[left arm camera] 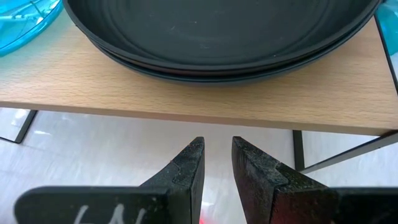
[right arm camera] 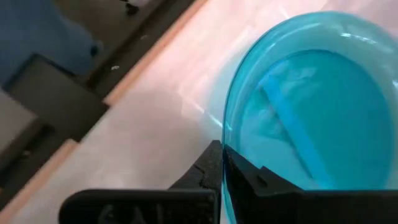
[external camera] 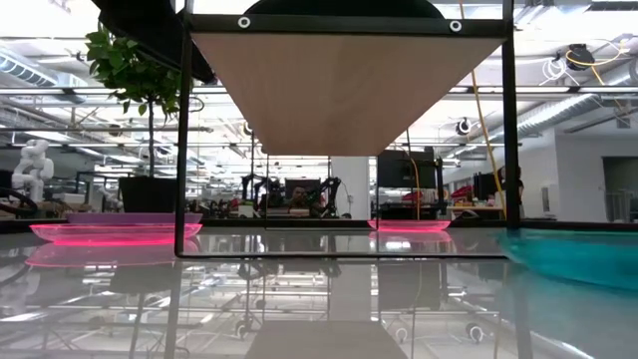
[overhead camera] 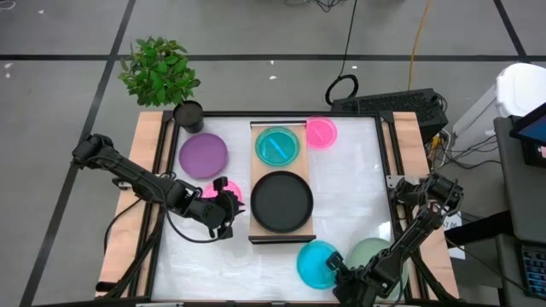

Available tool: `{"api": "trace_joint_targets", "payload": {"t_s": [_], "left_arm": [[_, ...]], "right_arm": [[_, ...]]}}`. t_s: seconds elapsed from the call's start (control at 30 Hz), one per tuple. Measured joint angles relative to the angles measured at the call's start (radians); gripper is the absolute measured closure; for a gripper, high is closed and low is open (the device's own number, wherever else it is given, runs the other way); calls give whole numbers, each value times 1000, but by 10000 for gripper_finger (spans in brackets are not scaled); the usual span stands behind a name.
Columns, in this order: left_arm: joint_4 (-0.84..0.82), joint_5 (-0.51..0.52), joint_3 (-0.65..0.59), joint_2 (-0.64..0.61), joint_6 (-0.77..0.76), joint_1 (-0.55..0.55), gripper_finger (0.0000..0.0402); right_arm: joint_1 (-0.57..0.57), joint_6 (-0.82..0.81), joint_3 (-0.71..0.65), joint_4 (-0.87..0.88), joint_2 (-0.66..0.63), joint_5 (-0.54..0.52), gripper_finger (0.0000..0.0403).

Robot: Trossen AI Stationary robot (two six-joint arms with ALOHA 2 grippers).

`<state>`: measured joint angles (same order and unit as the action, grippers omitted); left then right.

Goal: Place and stack plates onto a shelf
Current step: Stack the blue plate on top of the blue plate

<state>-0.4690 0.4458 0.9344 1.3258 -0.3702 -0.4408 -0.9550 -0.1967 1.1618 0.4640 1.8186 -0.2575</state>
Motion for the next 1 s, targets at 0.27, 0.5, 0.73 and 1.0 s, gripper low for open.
{"api": "trace_joint_targets", "payload": {"t_s": [0.27, 0.5, 0.73, 1.0], "left_arm": [[1, 0, 0, 0, 0, 0, 314], [1, 0, 0, 0, 1, 0, 314], [1, 1, 0, 0, 3, 1, 314], [1, 1, 0, 0, 5, 1, 314]], "right_arm": [[-1, 0, 0, -7, -90, -9, 403], [-2, 0, 1, 3, -154, -10, 403], [-3, 0, 2, 16, -230, -30, 403], [-3, -104, 51, 226, -308, -30, 403]]}}
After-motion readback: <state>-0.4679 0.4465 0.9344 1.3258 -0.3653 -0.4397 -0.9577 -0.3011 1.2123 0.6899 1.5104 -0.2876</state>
